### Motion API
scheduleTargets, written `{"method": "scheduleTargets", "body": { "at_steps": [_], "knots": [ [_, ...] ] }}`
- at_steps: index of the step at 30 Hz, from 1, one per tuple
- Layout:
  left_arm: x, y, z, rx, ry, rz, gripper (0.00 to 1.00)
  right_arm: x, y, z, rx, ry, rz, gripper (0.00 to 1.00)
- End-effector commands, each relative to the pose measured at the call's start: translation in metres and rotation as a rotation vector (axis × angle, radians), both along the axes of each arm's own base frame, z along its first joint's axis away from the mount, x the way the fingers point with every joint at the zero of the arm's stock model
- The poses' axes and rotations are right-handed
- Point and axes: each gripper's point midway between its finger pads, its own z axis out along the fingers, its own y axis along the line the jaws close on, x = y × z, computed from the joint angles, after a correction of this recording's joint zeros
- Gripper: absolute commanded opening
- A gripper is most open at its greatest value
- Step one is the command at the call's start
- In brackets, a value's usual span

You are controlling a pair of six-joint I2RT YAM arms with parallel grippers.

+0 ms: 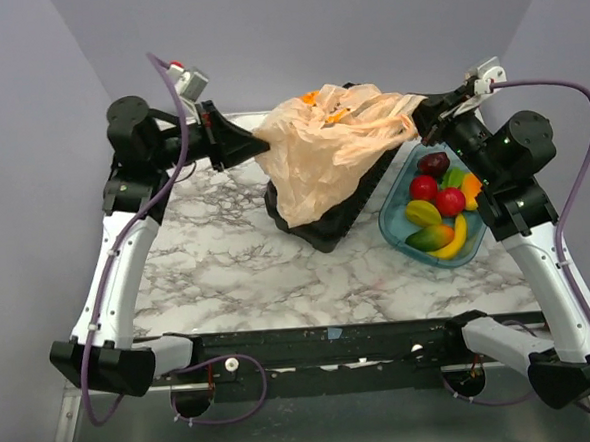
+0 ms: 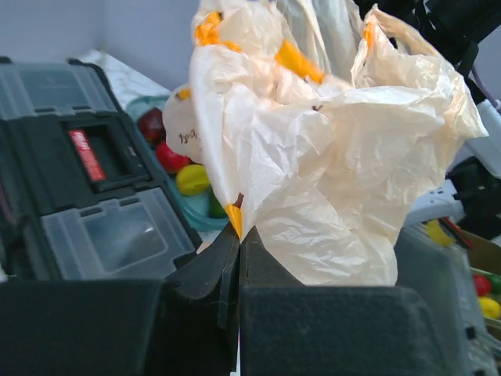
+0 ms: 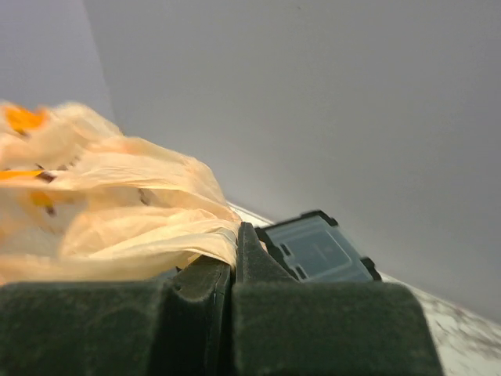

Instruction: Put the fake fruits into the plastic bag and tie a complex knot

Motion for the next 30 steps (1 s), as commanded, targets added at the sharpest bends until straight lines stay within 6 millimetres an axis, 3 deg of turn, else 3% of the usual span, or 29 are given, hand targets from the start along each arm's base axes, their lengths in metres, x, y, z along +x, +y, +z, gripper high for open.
{"method": "scheduleTargets", "body": {
  "at_steps": [1,4,7,9,13,15,18,19,21,23,25,30],
  "knots": [
    [-0.012,0.028,0.017,0.064,-0.211,0.105,0.0,0.019,-0.032,-0.05,-0.149,0.089,-0.18,0.01],
    [-0.004,0.03,0.015,0.095,-0.261,0.162,0.0,0.015,-0.014,-0.068,-0.199,0.153,-0.066,0.01],
    [0.013,0.036,0.015,0.134,-0.315,0.237,0.0,0.013,-0.017,-0.086,-0.291,0.217,-0.064,0.02],
    [0.024,0.045,0.015,0.18,-0.374,0.299,0.0,0.013,-0.033,-0.097,-0.373,0.239,-0.132,0.01],
    [0.052,0.064,0.018,0.204,-0.385,0.398,0.0,0.017,-0.086,-0.129,-0.525,0.263,-0.283,0.01],
    [0.066,0.071,0.022,0.207,-0.385,0.447,0.0,0.021,-0.103,-0.133,-0.526,0.277,-0.334,0.01],
    [0.071,0.068,0.018,0.202,-0.369,0.423,0.0,0.012,-0.088,-0.132,-0.533,0.295,-0.223,0.02],
    [0.066,0.06,0.016,0.193,-0.361,0.377,0.0,0.003,-0.073,-0.126,-0.517,0.287,-0.131,0.1],
    [0.057,0.042,0.006,0.201,-0.38,0.288,0.0,-0.02,-0.044,-0.117,-0.46,0.319,0.051,0.51],
    [0.051,0.026,-0.008,0.22,-0.41,0.228,0.0,-0.036,-0.022,-0.1,-0.385,0.345,0.186,0.77],
    [0.05,0.014,-0.021,0.251,-0.452,0.198,0.0,-0.04,-0.012,-0.082,-0.31,0.359,0.233,0.92],
    [0.055,0.003,-0.045,0.291,-0.466,0.185,0.0,-0.039,0.005,-0.059,-0.177,0.41,0.318,0.98]
  ]
}}
